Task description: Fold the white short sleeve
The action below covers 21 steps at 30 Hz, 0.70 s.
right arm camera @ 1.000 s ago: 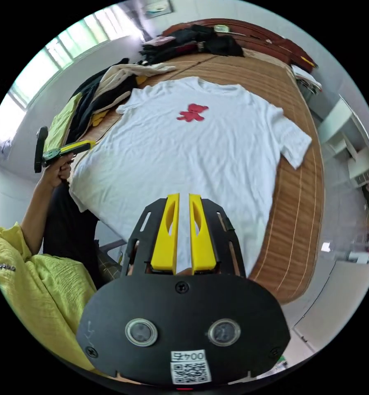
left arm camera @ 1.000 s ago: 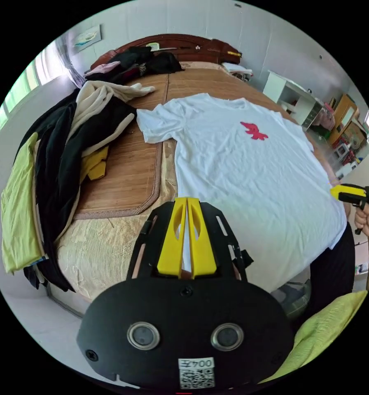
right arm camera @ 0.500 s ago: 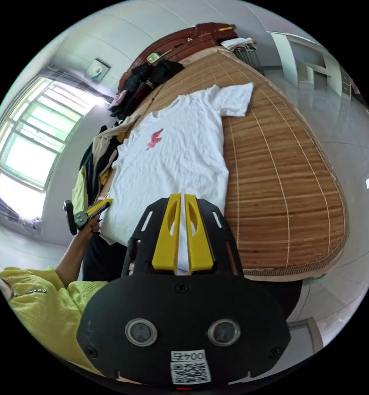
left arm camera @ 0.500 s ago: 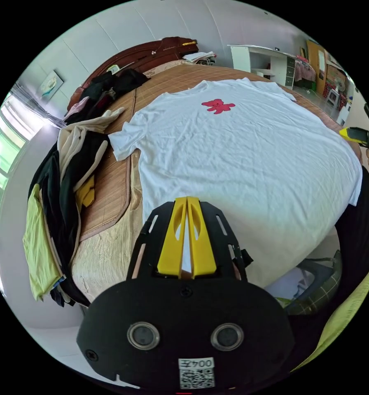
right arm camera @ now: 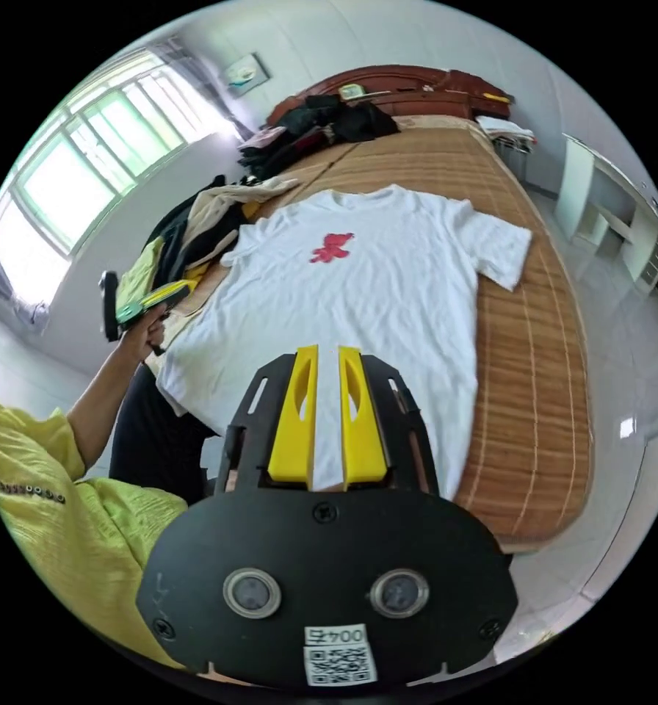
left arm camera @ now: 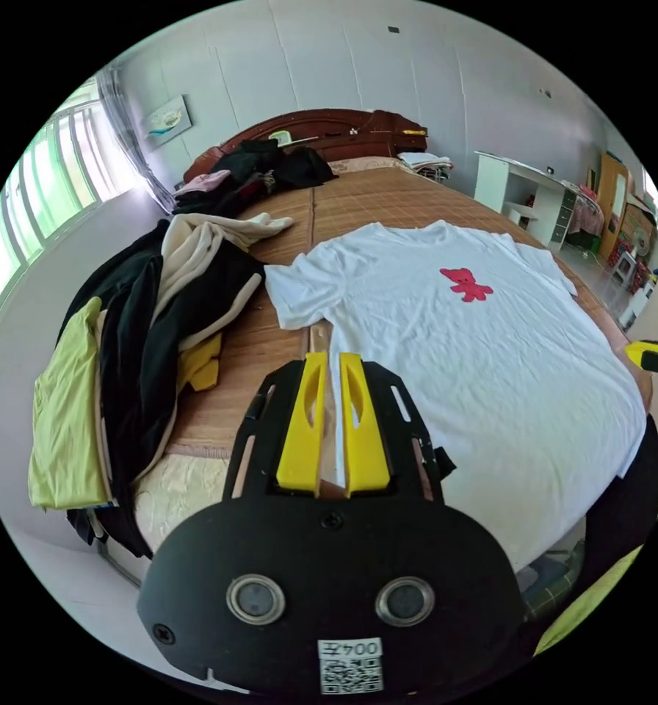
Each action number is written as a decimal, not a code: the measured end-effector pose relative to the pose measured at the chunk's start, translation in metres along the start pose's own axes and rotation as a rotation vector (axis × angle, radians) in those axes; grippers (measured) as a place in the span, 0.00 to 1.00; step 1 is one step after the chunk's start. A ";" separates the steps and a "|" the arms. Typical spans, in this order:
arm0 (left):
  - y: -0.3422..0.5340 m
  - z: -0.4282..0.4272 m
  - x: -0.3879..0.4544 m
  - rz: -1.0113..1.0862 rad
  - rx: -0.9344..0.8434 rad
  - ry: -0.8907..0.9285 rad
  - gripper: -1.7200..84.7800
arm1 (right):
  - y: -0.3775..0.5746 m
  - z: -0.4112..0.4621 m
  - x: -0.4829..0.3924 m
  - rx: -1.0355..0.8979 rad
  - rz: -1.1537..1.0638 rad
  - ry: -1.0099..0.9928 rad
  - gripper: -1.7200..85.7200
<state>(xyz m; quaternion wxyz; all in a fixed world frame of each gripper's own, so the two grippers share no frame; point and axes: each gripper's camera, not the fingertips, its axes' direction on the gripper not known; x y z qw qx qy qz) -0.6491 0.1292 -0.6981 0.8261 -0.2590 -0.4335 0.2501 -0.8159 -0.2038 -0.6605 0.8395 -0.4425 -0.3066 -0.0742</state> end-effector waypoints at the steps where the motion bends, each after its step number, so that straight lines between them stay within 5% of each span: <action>1: -0.011 0.012 -0.015 -0.012 -0.002 -0.015 0.05 | -0.020 0.006 -0.014 -0.009 -0.047 -0.014 0.08; 11: -0.053 0.073 -0.106 -0.044 -0.026 0.098 0.07 | -0.247 0.105 -0.190 -0.116 -0.555 0.029 0.09; 21: -0.093 0.141 -0.190 -0.213 -0.221 0.346 0.12 | -0.450 0.195 -0.253 -0.259 -0.565 0.037 0.13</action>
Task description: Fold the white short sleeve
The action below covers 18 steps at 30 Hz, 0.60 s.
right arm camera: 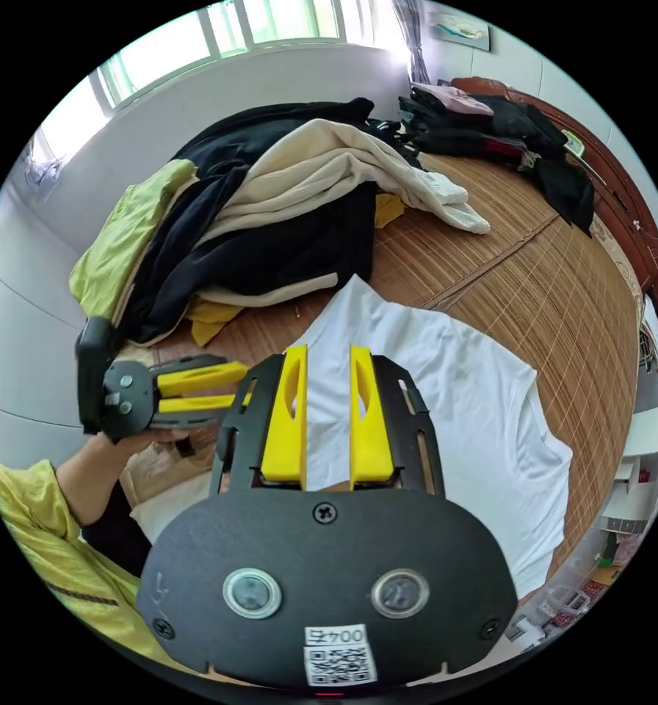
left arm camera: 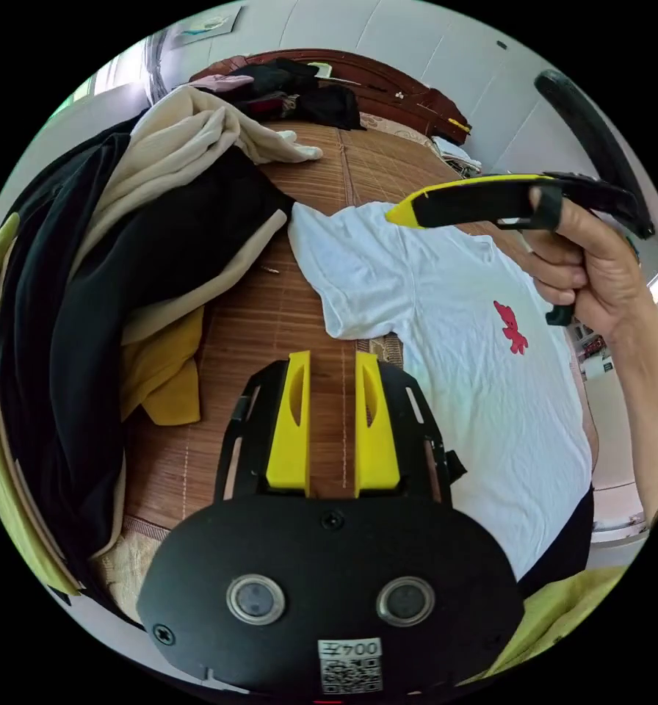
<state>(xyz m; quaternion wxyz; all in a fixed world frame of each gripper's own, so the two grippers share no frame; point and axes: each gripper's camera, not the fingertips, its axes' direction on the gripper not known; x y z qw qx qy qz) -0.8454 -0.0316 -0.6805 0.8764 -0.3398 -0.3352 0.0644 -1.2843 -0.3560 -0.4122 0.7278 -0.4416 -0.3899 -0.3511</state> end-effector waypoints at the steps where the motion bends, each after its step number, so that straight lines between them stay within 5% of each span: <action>1: -0.002 0.000 -0.005 -0.009 -0.001 0.017 0.12 | -0.024 0.002 0.007 -0.023 -0.012 0.015 0.13; 5: -0.009 -0.023 -0.026 -0.038 0.086 0.155 0.11 | -0.103 0.011 0.019 -0.156 -0.086 0.041 0.14; 10: -0.049 0.002 -0.006 0.128 -0.040 -0.070 0.11 | -0.167 0.028 0.009 -0.309 -0.215 0.160 0.17; 15: -0.041 0.026 -0.010 0.117 -0.042 -0.005 0.11 | -0.204 0.050 0.007 -0.439 -0.276 0.203 0.18; 18: -0.034 0.030 -0.027 0.053 0.002 0.114 0.08 | -0.214 0.054 0.011 -0.466 -0.303 0.168 0.08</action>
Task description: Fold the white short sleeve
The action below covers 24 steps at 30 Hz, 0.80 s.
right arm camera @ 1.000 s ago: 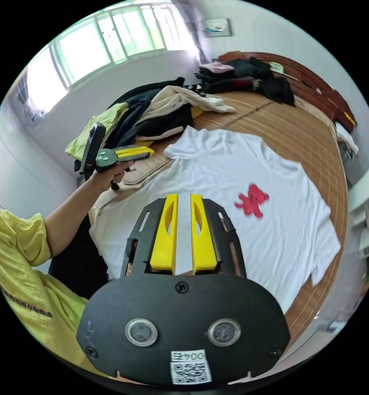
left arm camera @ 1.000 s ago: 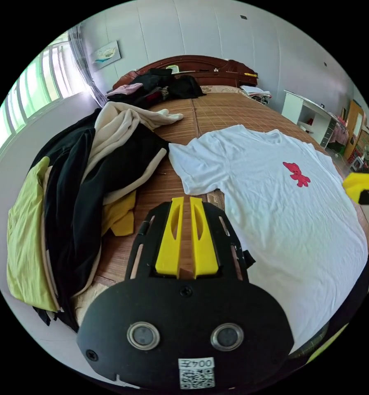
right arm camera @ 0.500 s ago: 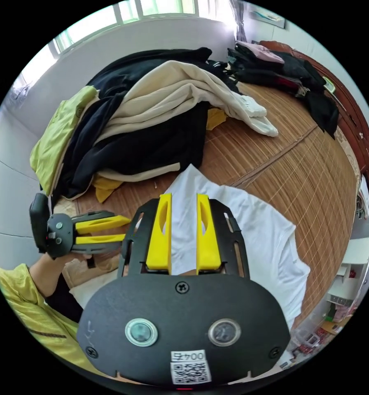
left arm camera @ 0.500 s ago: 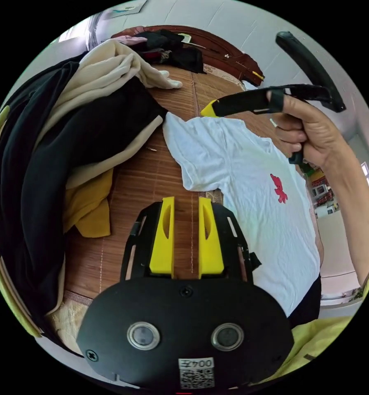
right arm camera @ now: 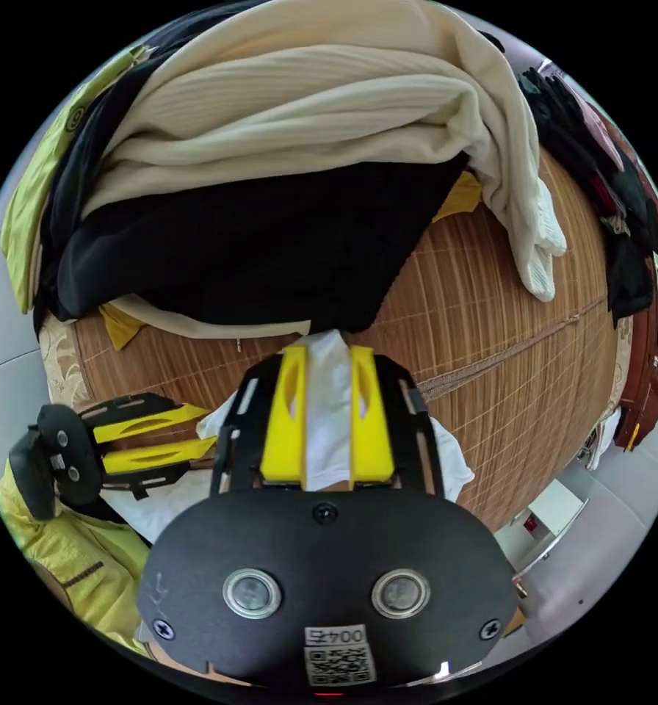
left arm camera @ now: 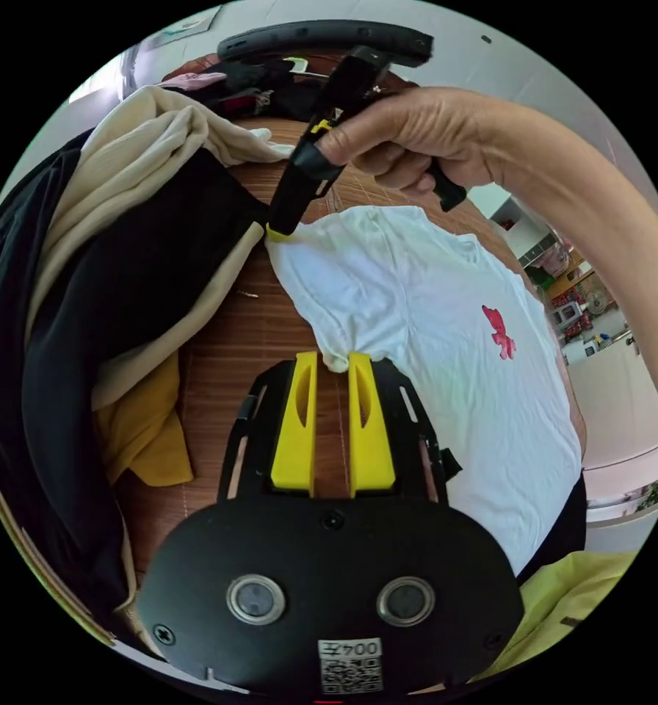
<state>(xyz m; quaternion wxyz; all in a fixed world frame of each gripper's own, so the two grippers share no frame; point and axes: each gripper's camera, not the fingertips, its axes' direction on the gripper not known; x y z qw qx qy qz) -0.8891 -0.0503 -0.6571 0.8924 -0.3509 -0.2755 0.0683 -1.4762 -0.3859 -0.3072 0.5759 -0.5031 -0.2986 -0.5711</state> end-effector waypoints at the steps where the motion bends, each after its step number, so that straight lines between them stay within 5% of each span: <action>1: 0.001 -0.001 -0.003 -0.011 0.015 0.019 0.07 | 0.002 -0.004 0.003 0.022 -0.015 -0.024 0.05; 7: 0.019 -0.023 0.015 -0.008 0.156 0.033 0.04 | 0.051 -0.034 0.021 0.249 0.044 -0.049 0.02; 17: 0.070 0.033 0.218 0.494 0.176 -0.459 0.04 | 0.240 -0.018 0.056 0.729 0.327 -0.098 0.03; 24: 0.143 0.151 0.324 0.868 -0.008 -0.714 0.09 | 0.334 0.059 0.064 0.685 0.556 -0.250 0.11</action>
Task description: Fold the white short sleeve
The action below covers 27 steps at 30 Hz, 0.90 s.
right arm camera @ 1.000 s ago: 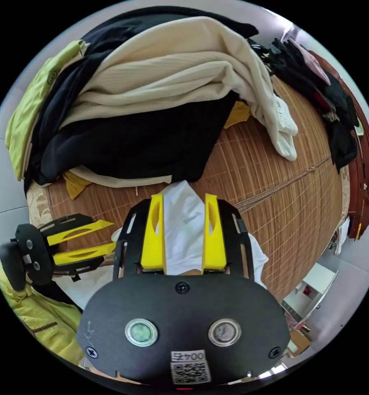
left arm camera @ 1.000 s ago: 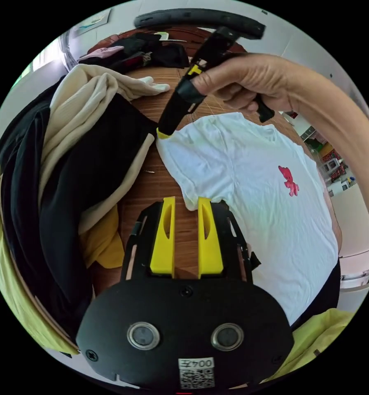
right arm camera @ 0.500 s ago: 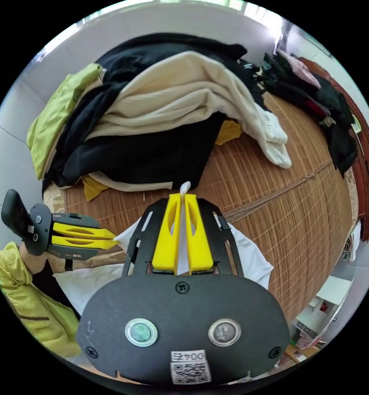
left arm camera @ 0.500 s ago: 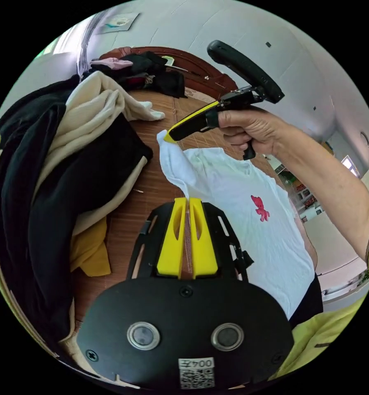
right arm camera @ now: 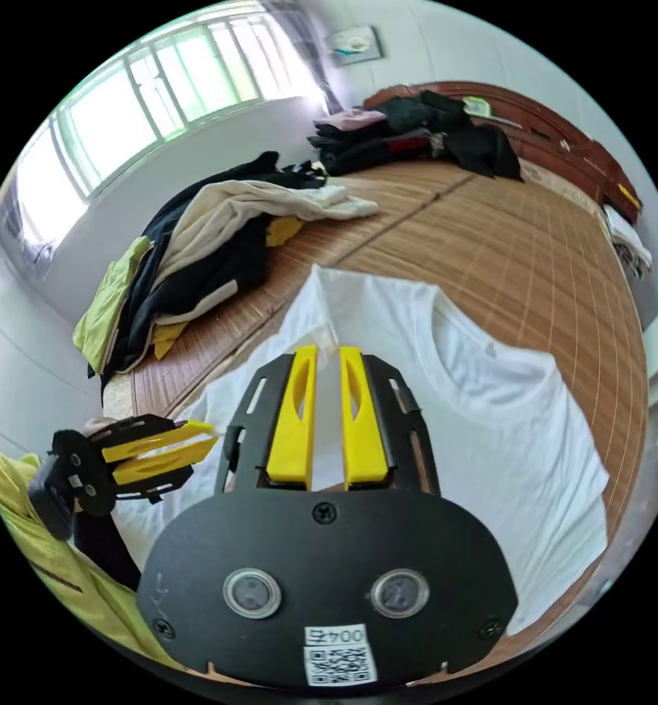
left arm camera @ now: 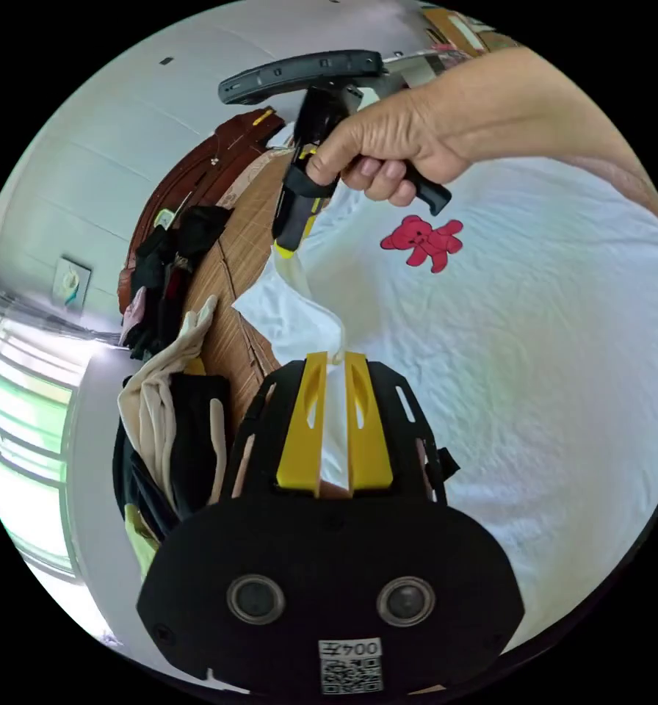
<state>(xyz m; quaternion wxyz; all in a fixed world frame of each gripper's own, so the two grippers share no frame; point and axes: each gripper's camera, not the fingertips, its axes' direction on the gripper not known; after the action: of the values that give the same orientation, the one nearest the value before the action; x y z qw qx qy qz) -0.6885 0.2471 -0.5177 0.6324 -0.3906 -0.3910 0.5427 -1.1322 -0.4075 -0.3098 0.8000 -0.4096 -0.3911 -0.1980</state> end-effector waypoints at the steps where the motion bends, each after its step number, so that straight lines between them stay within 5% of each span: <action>1: -0.001 -0.001 0.007 0.013 -0.008 -0.018 0.09 | 0.012 0.001 0.011 -0.026 0.054 -0.008 0.13; 13: 0.052 0.021 0.022 -0.187 0.121 0.026 0.06 | 0.006 0.010 -0.006 -0.026 0.023 0.000 0.10; 19: 0.053 0.073 0.029 -0.166 -0.037 0.088 0.04 | -0.076 0.048 -0.039 -0.080 -0.102 0.099 0.11; 27: 0.071 0.089 0.028 -0.223 -0.019 0.154 0.03 | -0.141 0.132 -0.057 -0.300 -0.132 0.278 0.06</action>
<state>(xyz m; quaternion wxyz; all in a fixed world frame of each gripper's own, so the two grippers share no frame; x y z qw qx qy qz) -0.7943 0.2888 -0.5468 0.7130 -0.3913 -0.3876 0.4339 -1.3183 -0.3830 -0.2372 0.7617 -0.4662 -0.2691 -0.3605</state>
